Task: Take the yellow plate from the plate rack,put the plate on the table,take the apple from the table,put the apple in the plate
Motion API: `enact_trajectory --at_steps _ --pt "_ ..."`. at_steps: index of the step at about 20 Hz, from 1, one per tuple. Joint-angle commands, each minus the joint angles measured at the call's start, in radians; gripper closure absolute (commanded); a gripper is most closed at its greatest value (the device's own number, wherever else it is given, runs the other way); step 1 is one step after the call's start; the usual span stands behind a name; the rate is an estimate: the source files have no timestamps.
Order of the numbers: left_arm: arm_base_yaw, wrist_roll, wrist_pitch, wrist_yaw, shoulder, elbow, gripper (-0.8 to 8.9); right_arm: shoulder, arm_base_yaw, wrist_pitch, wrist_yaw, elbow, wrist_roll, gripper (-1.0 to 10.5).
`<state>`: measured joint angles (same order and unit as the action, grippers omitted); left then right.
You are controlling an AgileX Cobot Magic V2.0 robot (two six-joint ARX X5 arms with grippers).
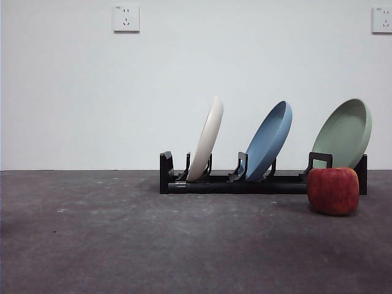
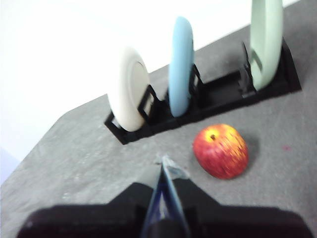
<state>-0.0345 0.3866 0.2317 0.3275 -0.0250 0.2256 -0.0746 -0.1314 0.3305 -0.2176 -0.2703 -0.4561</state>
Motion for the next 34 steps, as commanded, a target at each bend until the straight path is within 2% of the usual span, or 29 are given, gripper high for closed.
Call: enact_trajectory --at_steps 1,4,7,10,14,20,23,25,27,28,29,30,31,34 --pt "0.003 0.002 0.014 0.039 -0.029 0.051 8.20 -0.048 -0.001 0.049 -0.020 -0.095 0.056 9.6" --pt "0.003 -0.029 0.035 0.106 -0.078 0.126 8.20 -0.115 -0.002 0.148 -0.034 -0.211 0.133 9.6" --pt "0.003 -0.067 0.083 0.182 -0.145 0.213 8.20 -0.195 -0.002 0.270 -0.080 -0.332 0.244 9.6" --pt "0.003 -0.135 0.156 0.248 -0.224 0.302 8.20 -0.280 -0.002 0.409 -0.146 -0.452 0.362 9.6" --pt "0.002 -0.245 0.269 0.328 -0.321 0.405 8.20 -0.383 -0.002 0.566 -0.203 -0.594 0.465 9.6" --pt "0.002 -0.355 0.436 0.439 -0.418 0.510 8.20 -0.484 -0.003 0.755 -0.204 -0.721 0.570 9.6" --pt "0.001 -0.421 0.550 0.444 -0.451 0.552 8.21 -0.519 -0.003 0.867 -0.203 -0.754 0.619 9.6" --pt "0.001 -0.426 0.581 0.442 -0.457 0.559 8.19 -0.526 -0.003 0.904 -0.198 -0.754 0.638 9.6" --pt "0.001 -0.425 0.580 0.433 -0.457 0.559 8.11 -0.528 -0.003 0.904 -0.196 -0.754 0.636 9.0" --pt "0.001 -0.415 0.579 0.428 -0.457 0.559 7.45 -0.528 -0.002 0.903 -0.192 -0.754 0.628 7.9" --pt "0.001 -0.406 0.577 0.414 -0.457 0.559 5.96 -0.528 -0.002 0.903 -0.192 -0.754 0.620 6.3" --pt "0.001 -0.404 0.577 0.393 -0.457 0.561 3.84 -0.528 -0.002 0.902 -0.192 -0.754 0.608 4.3" --pt "0.001 -0.403 0.571 0.381 -0.457 0.561 2.55 -0.528 -0.002 0.901 -0.192 -0.754 0.594 2.8" --pt "0.001 -0.378 0.517 0.386 -0.459 0.561 2.47 -0.533 -0.003 0.901 -0.193 -0.754 0.584 2.5"
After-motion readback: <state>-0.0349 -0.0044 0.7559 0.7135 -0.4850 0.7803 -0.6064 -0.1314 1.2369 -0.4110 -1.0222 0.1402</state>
